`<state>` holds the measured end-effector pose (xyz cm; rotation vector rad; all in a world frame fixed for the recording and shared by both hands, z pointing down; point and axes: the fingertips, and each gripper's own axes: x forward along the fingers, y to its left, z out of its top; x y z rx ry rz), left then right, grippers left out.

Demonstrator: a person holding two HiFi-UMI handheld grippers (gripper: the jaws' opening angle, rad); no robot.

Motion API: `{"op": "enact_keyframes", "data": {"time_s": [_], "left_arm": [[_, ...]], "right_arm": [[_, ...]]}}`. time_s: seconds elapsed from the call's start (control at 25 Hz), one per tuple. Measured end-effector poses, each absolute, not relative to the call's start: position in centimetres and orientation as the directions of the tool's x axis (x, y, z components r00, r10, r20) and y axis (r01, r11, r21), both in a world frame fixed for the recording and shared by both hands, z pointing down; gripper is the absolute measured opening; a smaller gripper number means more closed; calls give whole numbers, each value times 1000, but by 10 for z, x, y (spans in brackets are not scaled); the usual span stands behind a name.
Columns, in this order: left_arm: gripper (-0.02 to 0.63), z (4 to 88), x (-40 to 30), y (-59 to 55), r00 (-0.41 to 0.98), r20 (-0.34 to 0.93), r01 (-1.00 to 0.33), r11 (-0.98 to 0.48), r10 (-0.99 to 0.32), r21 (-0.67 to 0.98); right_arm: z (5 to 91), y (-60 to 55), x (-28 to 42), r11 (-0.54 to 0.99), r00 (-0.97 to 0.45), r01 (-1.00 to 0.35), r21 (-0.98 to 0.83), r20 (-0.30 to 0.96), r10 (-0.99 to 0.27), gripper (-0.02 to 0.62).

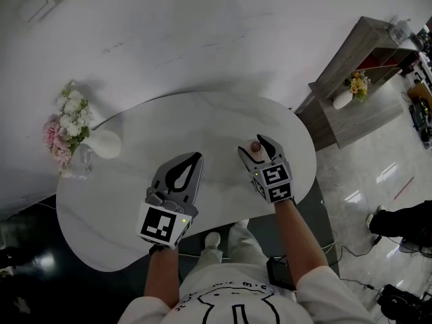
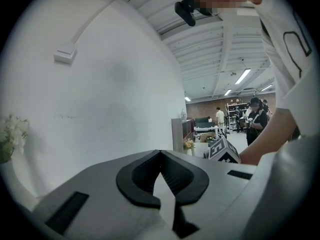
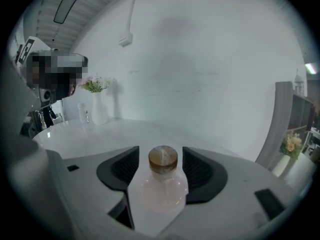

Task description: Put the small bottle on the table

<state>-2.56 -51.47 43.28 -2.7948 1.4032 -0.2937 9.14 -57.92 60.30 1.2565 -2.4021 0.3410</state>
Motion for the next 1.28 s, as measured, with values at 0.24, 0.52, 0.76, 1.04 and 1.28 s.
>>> {"op": "enact_keyframes", "data": {"time_s": [0.24,0.52,0.76,1.04,1.28], "left_arm": [[3,421,-29,-500,588,143,-795,-601,-796,-81],[3,405,-34,-478,607,107,-783,-615,-788,-87],[3,388,-39,-457,624,66,-773,-627,-779,-95],[3,367,-46,-433,649,20,-754,-647,-760,-110],[3,349,-52,-410,678,-28,-732,-671,-735,-118]], "right_arm": [[590,-564,99,537,-479,-844,-7,462,-746,278],[566,-539,100,515,-458,-857,12,440,-772,278],[539,-516,98,501,-447,-865,30,407,-797,245],[505,-483,91,478,-432,-877,48,358,-828,170],[476,-449,87,443,-389,-892,91,343,-855,-5]]}}
